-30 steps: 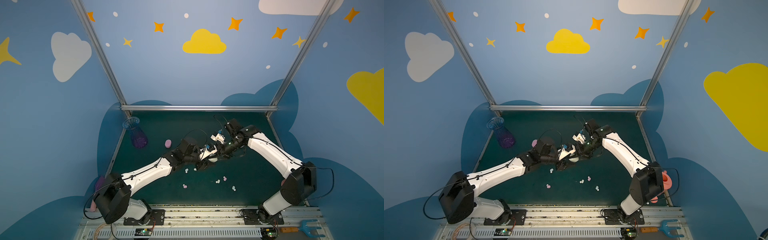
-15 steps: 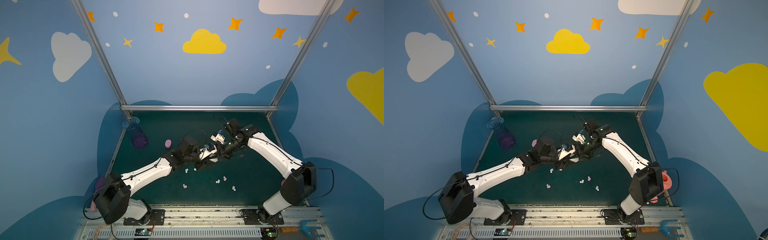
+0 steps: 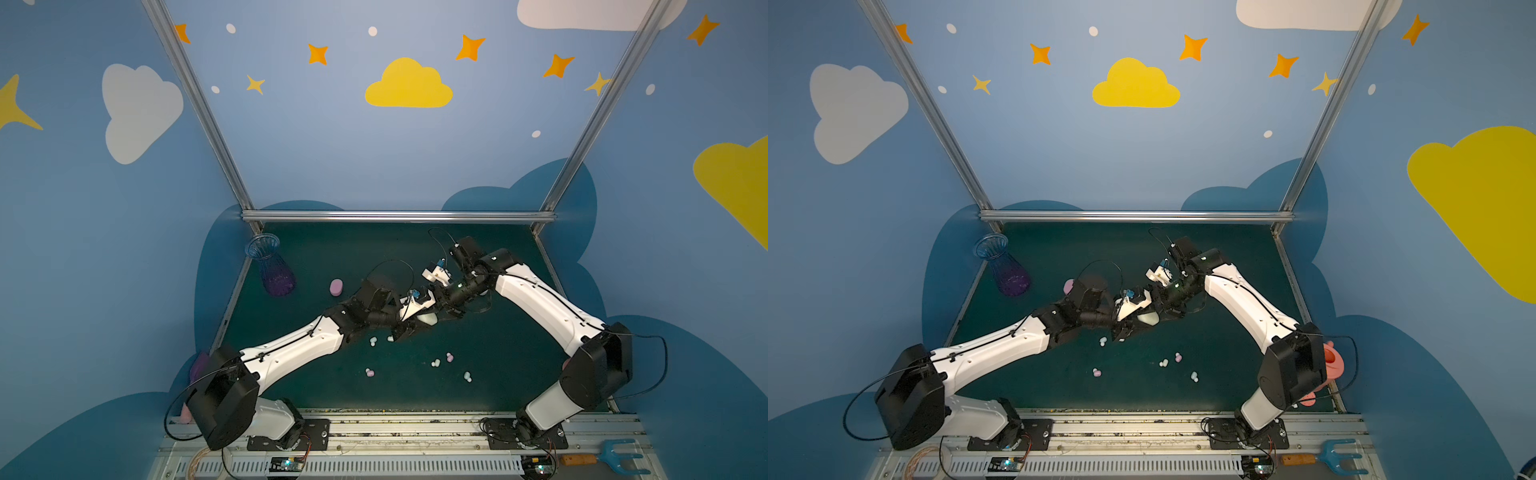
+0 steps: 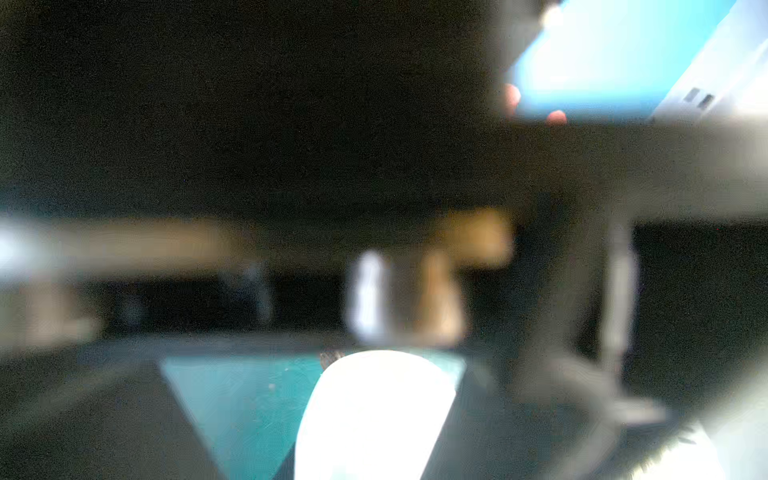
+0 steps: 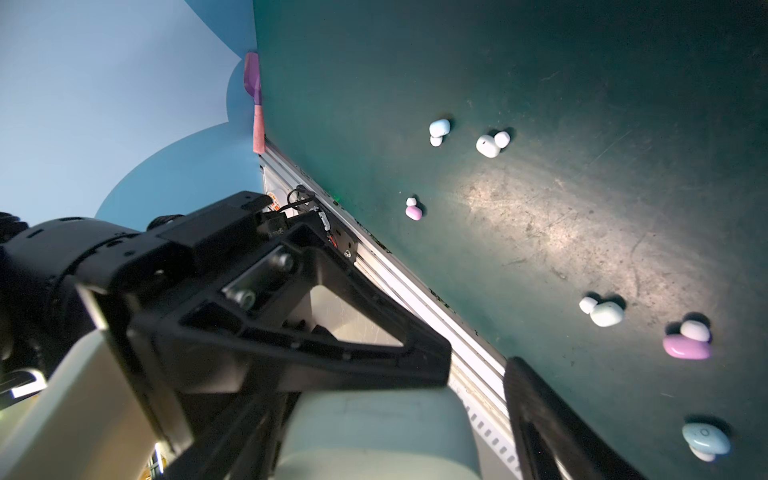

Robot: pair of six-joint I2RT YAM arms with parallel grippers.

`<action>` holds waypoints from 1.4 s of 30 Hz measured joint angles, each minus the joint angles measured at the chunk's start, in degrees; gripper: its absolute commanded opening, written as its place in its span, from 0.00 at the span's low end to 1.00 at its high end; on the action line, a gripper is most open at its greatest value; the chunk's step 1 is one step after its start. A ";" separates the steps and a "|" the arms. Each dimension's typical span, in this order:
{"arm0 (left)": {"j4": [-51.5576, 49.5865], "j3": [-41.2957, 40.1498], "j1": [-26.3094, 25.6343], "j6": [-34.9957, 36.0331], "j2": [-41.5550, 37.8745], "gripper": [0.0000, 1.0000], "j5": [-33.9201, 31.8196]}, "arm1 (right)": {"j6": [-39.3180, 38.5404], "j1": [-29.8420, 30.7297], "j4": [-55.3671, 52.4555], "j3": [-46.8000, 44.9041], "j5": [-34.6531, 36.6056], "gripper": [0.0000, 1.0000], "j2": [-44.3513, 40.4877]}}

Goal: Insert wireless bluetooth earbuds into charging case
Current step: Pass the charging case.

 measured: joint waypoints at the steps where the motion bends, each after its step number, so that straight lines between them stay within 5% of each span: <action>1: 0.31 -0.44 0.00 -0.17 -0.31 0.23 -0.46 | 0.07 -0.28 0.04 -0.04 -0.02 0.82 -0.26; 13: 1.29 -3.32 1.25 -8.35 -1.77 0.23 1.51 | -3.48 -10.36 -0.37 -6.73 2.25 0.83 -11.08; 24: 9.31 -4.98 2.23 -19.43 -2.49 0.23 14.51 | -18.99 -7.76 5.62 -13.18 7.72 0.83 -32.17; 42: 12.79 -3.87 2.71 -22.84 0.87 0.22 19.50 | -24.65 -0.42 5.75 -11.41 8.98 0.83 -23.50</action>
